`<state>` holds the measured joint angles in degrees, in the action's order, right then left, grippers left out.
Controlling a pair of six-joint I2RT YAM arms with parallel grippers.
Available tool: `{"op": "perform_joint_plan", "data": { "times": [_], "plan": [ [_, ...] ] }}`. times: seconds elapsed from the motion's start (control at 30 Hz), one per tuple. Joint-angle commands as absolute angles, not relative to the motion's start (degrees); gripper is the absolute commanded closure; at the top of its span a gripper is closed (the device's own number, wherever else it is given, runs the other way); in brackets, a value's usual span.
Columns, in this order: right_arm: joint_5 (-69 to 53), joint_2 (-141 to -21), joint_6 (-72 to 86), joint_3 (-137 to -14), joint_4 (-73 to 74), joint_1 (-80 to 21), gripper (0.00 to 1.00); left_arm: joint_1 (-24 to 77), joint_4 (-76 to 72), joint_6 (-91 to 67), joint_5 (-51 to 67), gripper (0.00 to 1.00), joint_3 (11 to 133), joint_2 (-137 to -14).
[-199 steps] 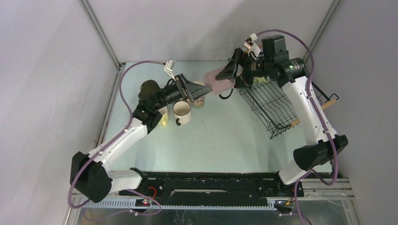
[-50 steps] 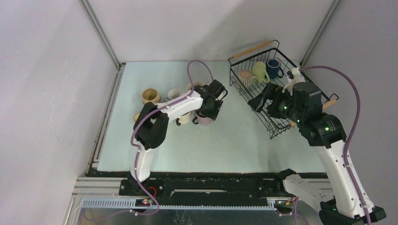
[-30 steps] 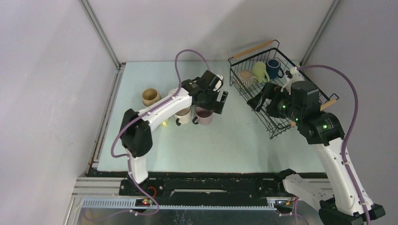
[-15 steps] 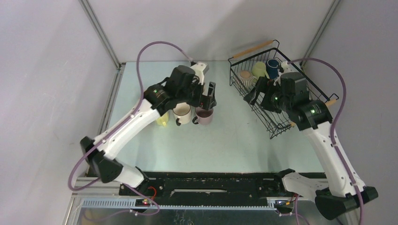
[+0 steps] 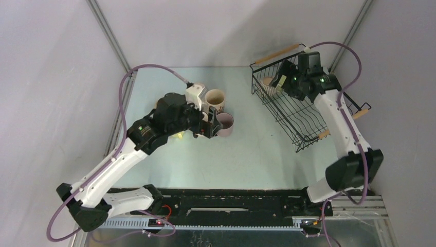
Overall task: Unload the cups from the dish rack
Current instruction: Unload the cup from the dish rack.
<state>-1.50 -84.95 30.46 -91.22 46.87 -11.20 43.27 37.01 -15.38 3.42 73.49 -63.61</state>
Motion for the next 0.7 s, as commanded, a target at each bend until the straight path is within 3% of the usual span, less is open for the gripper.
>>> {"op": "perform_joint_plan", "data": {
  "times": [0.0,0.23,0.67],
  "plan": [
    [-0.01,-91.84,31.82,-98.55,43.3,-9.43,0.0,43.17,31.92,-15.55,3.21,0.0,66.93,-58.69],
    [3.94,-104.86,33.13,-109.3,42.66,-7.2,0.0,43.2,31.66,-15.34,1.44,0.0,60.76,-53.98],
    [5.05,-119.4,32.48,-117.35,38.28,-5.88,0.0,43.17,28.13,-12.89,-1.5,0.0,53.43,-47.68]
  ]
}}
